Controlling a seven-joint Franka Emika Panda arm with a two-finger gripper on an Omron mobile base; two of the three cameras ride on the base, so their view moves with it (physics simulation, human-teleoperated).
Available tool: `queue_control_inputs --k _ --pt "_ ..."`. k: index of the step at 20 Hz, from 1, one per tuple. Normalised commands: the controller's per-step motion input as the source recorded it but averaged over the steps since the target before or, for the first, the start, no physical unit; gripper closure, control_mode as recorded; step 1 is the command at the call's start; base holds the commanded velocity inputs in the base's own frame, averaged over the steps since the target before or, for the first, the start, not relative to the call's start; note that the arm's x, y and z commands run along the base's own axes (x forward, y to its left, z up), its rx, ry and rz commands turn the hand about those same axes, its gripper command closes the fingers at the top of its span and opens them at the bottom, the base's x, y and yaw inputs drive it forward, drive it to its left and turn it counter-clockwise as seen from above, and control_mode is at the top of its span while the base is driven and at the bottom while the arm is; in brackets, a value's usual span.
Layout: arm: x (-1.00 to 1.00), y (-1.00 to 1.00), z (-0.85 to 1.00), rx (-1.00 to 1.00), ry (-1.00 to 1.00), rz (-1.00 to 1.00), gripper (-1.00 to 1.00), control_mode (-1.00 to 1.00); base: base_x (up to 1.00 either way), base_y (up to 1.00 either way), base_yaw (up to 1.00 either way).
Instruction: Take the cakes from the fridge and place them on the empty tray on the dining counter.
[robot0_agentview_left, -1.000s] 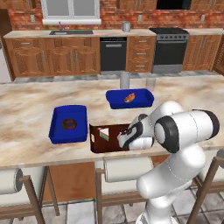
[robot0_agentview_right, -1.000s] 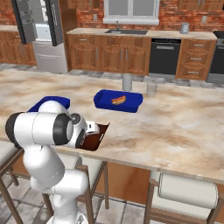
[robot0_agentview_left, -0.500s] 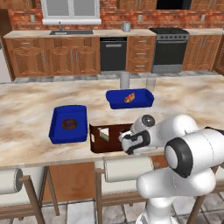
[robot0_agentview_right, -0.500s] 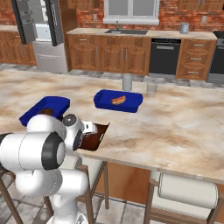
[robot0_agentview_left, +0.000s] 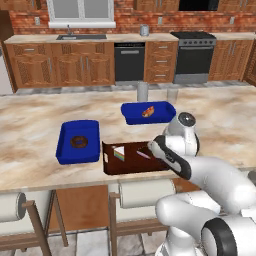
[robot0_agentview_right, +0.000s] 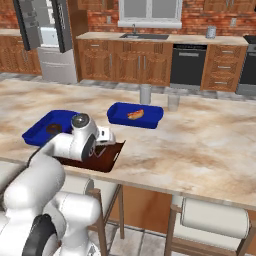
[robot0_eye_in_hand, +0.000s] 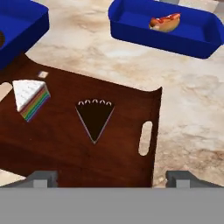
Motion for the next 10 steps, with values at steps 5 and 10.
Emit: queue_control_inputs --k 5,10 --pt "-0.99 -0.41 1.00 0.08 0.11 -0.03 -1.00 -1.00 0.00 0.00 0.00" --pt "-1.00 -0.43 0.77 0.06 -0.30 -0.03 -1.00 -1.00 0.00 0.00 0.00"
